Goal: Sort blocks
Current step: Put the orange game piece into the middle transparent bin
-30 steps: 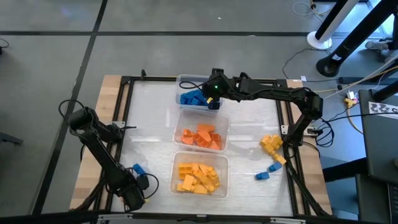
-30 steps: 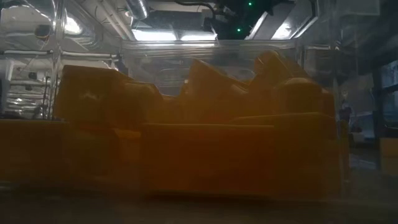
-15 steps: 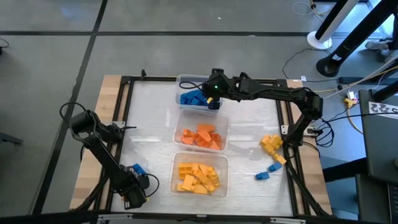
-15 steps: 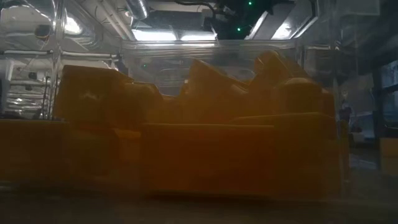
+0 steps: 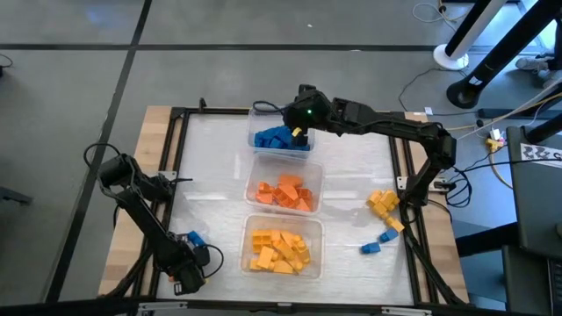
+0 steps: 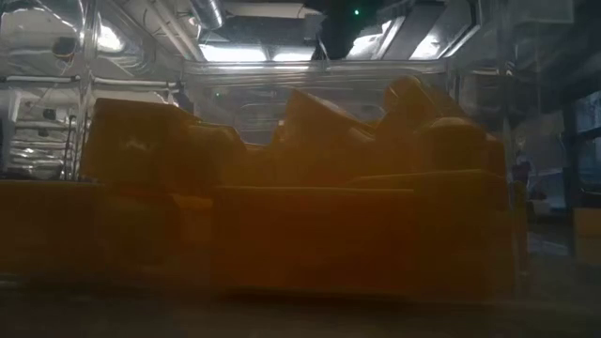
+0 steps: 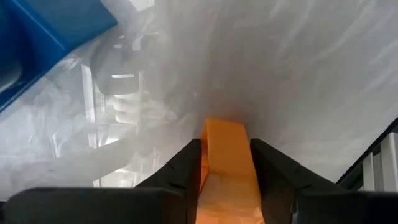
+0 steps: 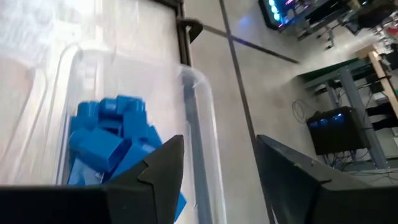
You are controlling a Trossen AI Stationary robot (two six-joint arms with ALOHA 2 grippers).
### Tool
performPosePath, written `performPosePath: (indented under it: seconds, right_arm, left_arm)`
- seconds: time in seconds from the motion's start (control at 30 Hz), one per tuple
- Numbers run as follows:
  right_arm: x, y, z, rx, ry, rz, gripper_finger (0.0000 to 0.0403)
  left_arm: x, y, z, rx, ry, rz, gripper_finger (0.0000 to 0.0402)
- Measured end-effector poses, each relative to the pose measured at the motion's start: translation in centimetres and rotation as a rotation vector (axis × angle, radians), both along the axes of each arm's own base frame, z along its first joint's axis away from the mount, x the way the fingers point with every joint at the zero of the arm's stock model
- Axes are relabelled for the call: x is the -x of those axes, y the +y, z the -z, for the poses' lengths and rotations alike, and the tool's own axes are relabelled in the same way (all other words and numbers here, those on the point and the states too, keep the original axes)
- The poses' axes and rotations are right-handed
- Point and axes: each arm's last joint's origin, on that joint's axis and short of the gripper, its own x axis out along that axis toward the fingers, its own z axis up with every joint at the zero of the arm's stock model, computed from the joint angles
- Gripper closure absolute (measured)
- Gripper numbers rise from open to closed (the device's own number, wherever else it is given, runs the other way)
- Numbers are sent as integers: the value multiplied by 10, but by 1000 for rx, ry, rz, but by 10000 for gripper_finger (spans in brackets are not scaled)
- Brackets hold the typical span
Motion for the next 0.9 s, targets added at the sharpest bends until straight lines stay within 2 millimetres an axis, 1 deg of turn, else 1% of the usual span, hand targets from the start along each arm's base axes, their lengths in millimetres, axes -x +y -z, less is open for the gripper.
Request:
performPosePath:
  seconds: [0.17, 0.27, 0.33, 0.43, 0.57, 0.73, 0.9]
  right_arm:
    - [0, 0, -13, 9, -38, -2, 203]
    - [0, 2, -19, -18, -60, -49, 203]
    - [0, 3, -23, -43, -69, -88, 203]
    - [1, 5, -29, -62, -84, -122, 203]
    - [2, 6, -32, -80, -84, -145, 203]
    - [5, 7, -29, -99, -42, -150, 203]
    - [11, 10, -20, -164, 68, -173, 203]
  left_arm:
    - [0, 0, 0, 11, 17, -4, 300]
    - [1, -1, -2, 40, 48, -5, 301]
    - [2, 0, -8, 67, 47, -5, 302]
    - [1, 4, -22, 111, 16, -13, 303]
    - [-2, 15, -45, 171, -54, -43, 302]
    - [-5, 33, -76, 259, -152, -90, 301]
    - [-5, 58, -108, 340, -287, -133, 300]
